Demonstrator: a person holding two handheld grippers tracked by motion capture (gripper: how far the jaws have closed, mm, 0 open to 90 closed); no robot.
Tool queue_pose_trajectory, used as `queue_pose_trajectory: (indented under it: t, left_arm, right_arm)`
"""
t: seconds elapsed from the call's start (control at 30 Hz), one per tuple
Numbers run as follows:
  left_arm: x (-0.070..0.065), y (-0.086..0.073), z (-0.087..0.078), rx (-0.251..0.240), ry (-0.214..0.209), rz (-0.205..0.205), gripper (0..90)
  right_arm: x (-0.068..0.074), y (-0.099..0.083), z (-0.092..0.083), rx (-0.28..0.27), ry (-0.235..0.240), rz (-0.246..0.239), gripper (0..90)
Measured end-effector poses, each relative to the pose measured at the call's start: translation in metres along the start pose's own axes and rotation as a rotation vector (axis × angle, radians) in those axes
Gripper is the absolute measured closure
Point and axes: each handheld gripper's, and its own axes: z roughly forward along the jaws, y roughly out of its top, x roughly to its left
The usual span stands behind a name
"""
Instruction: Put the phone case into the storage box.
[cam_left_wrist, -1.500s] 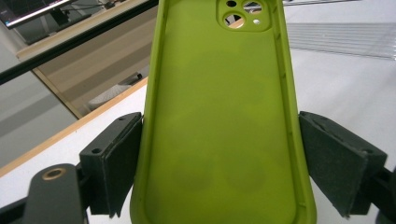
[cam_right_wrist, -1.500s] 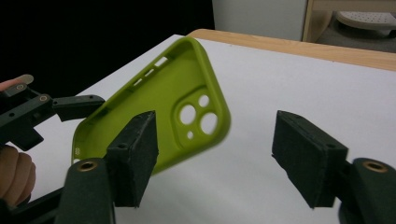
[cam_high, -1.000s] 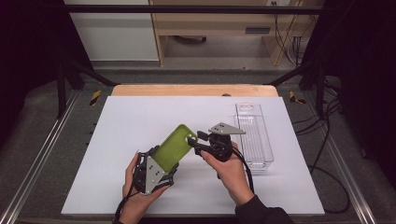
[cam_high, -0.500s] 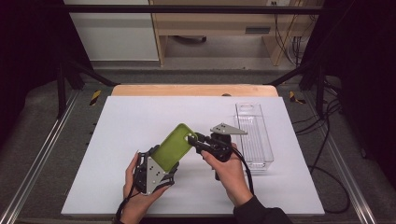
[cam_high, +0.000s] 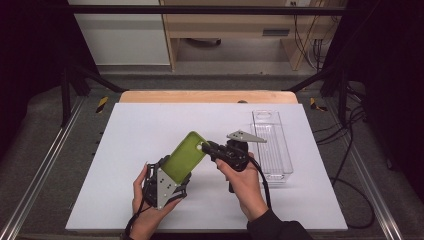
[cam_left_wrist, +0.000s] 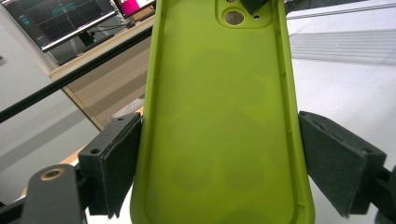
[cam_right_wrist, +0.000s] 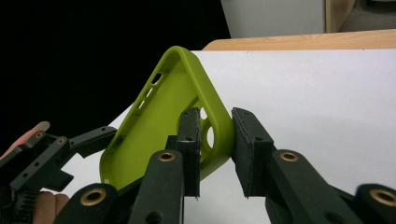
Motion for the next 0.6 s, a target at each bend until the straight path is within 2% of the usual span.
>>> queue_pose_trajectory:
  t: [0.1,0.33,0.6]
  left_arm:
    - [0.001,-0.002,0.002,0.006,-0.005,-0.026,15.9]
    - [0.002,-0.005,0.006,0.016,-0.007,-0.047,15.8]
    - [0.006,-0.007,0.006,0.011,0.01,-0.09,15.6]
  right_arm:
    - [0.0,0.001,0.003,0.001,-0.004,0.01,74.6]
    - [0.002,0.0,0.004,-0.009,-0.012,0.016,76.1]
    - [0.012,0.003,0.01,-0.05,-0.035,-0.013,76.4]
